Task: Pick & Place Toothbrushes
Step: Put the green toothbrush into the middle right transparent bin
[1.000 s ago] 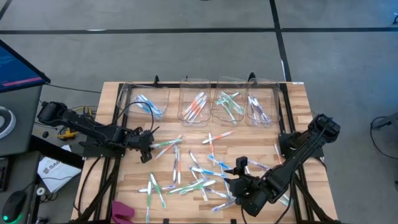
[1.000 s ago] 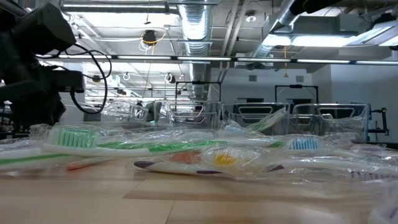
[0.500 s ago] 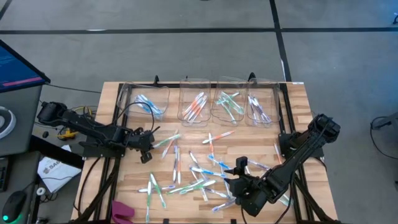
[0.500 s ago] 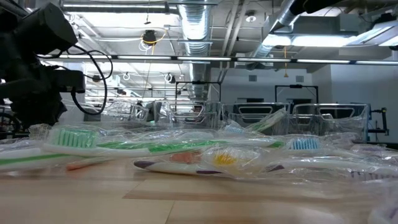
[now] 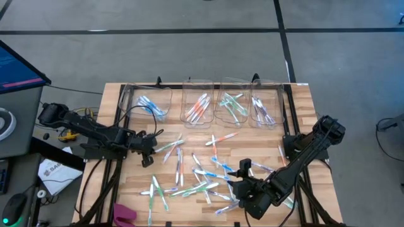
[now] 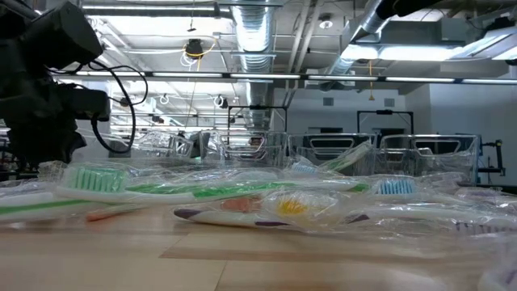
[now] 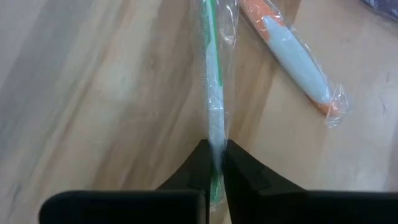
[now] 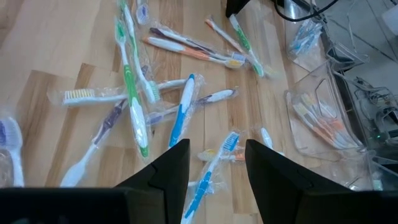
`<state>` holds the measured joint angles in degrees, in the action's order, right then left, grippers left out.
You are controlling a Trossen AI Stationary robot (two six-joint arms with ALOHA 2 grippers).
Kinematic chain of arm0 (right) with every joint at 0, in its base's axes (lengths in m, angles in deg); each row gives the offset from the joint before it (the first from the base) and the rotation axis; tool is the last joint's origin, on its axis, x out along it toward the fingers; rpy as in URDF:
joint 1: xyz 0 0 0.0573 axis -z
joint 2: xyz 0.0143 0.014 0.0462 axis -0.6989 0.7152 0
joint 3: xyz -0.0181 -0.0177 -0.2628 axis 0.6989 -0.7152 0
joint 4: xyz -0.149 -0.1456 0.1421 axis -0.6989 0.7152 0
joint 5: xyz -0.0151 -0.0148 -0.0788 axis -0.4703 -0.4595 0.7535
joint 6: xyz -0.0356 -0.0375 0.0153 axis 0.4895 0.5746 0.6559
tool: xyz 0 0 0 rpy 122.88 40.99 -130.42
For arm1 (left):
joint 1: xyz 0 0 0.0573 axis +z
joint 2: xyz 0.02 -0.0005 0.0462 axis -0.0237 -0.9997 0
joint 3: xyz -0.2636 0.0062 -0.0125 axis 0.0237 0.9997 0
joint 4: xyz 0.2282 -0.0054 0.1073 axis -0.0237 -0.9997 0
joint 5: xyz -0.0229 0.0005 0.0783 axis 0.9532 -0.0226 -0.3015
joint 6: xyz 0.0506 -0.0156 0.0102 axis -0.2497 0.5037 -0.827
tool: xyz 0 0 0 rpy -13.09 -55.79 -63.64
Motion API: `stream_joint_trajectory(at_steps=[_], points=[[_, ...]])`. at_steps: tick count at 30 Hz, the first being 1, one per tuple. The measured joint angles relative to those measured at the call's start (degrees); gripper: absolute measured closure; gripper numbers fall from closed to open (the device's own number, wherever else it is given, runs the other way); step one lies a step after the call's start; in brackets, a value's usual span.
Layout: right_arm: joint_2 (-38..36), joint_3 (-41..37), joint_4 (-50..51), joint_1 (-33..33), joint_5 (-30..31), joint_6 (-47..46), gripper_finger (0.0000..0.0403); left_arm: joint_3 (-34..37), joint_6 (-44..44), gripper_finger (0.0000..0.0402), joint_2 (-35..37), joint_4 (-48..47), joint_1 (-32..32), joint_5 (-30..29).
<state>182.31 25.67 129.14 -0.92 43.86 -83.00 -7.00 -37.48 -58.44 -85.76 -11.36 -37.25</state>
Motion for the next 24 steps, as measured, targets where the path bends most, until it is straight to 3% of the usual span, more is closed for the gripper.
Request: stream_joint_trajectory(at_steps=[7, 17, 24], points=[[0.0, 0.0, -5.3, 0.2, 0.0, -3.4, 0.0253, -3.0, -1.3, 0.0387, 0.0, -1.8, -0.3, 0.4], [0.0, 0.0, -4.4, 0.4, 0.0, -2.5, 0.0253, -6.1, -0.8, 0.0387, 0.0, -2.5, -1.4, -0.7], [0.0, 0.0, -4.4, 1.2, 0.0, -2.5, 0.0253, -11.1, -1.3, 0.0387, 0.0, -3.4, -3.6, -6.0]])
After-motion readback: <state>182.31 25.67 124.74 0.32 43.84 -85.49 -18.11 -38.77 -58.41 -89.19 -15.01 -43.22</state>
